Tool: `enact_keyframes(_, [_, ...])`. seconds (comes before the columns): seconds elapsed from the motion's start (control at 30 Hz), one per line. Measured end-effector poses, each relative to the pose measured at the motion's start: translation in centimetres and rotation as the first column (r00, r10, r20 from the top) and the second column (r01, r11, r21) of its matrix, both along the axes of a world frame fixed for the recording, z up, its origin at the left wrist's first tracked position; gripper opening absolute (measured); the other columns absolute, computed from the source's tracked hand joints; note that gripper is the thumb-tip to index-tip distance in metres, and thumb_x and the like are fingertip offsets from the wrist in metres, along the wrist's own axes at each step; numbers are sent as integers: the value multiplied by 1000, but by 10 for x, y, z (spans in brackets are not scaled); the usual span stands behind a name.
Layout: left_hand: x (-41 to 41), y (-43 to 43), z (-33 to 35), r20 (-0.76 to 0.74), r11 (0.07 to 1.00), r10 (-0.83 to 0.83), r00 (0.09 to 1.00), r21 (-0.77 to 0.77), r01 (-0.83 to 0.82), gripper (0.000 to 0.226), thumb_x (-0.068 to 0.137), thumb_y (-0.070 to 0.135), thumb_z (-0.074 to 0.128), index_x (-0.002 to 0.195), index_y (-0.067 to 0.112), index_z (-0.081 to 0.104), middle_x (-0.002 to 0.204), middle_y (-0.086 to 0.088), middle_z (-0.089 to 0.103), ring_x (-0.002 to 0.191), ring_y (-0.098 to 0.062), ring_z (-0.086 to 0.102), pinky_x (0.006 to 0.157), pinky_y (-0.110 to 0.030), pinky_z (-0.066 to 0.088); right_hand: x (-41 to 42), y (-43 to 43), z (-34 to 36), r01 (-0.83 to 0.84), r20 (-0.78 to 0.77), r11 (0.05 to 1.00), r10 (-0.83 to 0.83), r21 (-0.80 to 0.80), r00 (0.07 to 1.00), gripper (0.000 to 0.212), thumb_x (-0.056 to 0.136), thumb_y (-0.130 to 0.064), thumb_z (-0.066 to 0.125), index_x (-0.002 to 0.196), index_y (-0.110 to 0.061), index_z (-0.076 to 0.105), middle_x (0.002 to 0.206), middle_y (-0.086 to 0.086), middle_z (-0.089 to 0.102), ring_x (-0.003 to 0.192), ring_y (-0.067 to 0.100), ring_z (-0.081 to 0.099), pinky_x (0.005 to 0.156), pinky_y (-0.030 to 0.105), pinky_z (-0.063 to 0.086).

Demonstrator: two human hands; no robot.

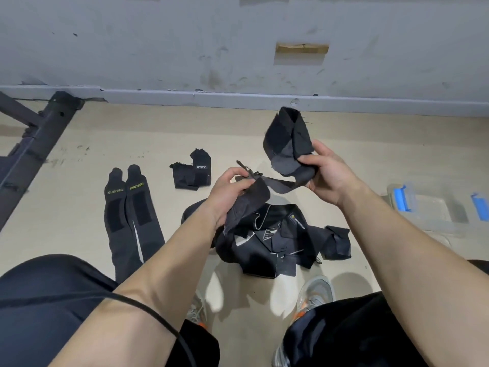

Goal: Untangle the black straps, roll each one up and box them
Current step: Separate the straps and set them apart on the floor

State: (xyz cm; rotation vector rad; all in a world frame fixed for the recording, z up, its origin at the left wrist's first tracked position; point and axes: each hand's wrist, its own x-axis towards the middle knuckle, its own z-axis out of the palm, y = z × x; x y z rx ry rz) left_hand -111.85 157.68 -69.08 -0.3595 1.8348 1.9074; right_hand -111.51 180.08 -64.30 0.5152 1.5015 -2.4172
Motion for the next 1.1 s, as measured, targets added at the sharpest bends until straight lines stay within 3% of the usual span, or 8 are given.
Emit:
enact_keyframes(0.1, [1, -5, -5, -51, 996, -87, 995, -33, 85, 37, 89, 10, 75, 120, 29, 65, 92, -8, 64, 83, -17, 57, 83, -25, 48, -3, 8, -6, 34, -8, 999, -34, -12, 999, 57, 90, 16, 43, 130, -20, 62, 114, 8, 72, 93, 23, 72, 67, 31, 59])
enact_keyframes(0.23, [3, -6, -5, -82, 990, -133, 988, 45, 137, 55, 92, 3, 71, 136, 33, 56, 92, -15, 69, 76, -17, 63, 68, -19, 52, -5, 11, -10, 79, 6, 996, -79, -27, 997, 67, 87, 20, 38, 136, -20, 61, 116, 5, 73, 96, 22, 72, 70, 30, 59])
enact_keyframes(0.33, [3, -6, -5, -69, 987, -146, 987, 58, 150, 64, 94, 3, 69, 144, 37, 47, 104, -18, 75, 87, -15, 72, 77, -18, 54, -7, 12, -13, 81, 7, 997, -81, -12, 997, 68, 85, 21, 38, 137, -16, 61, 125, 6, 69, 102, 23, 67, 71, 29, 59])
enact_keyframes(0.43, [2, -3, -6, -82, 968, -105, 991, -237, 83, 54, 97, 20, 67, 142, 37, 44, 95, -3, 72, 70, -4, 66, 64, -10, 49, -8, 12, -13, 43, -6, 998, -43, 38, 999, 66, 86, 21, 38, 134, -17, 63, 128, 8, 67, 103, 23, 66, 74, 29, 58])
enact_keyframes(0.57, [1, -7, -10, -145, 784, -128, 981, -621, 11, 21, 95, 36, 60, 116, 33, 62, 81, 2, 72, 80, -16, 68, 81, -33, 54, -8, 5, -14, -22, -29, 990, 26, 140, 999, 62, 87, 22, 44, 132, -16, 64, 117, 12, 70, 97, 22, 68, 77, 27, 59])
enact_keyframes(0.7, [-2, 4, 3, -223, 869, -272, 936, -474, 140, 15, 92, 35, 70, 106, 29, 69, 57, 18, 65, 60, -2, 60, 68, -21, 48, -8, -3, -16, -55, -31, 978, 62, 202, 998, 57, 89, 20, 52, 135, -12, 61, 108, 15, 72, 88, 23, 71, 75, 29, 60])
enact_keyframes(0.87, [-1, 20, 13, -158, 940, -270, 950, -256, 225, 30, 89, 48, 73, 100, 20, 76, 103, 6, 76, 89, -6, 68, 89, -24, 50, -7, -14, -16, -87, -49, 973, 100, 215, 994, 55, 89, 14, 61, 139, -10, 56, 102, 14, 74, 83, 23, 72, 78, 30, 59])
enact_keyframes(1.1, [-5, 18, 15, -155, 919, -249, 956, -350, 183, 28, 91, 38, 74, 71, 20, 66, 65, 13, 63, 60, 0, 55, 64, -15, 41, -5, -17, -18, -146, -37, 931, 168, 333, 985, 59, 90, 2, 71, 143, -14, 51, 85, 1, 77, 75, 16, 73, 68, 27, 57])
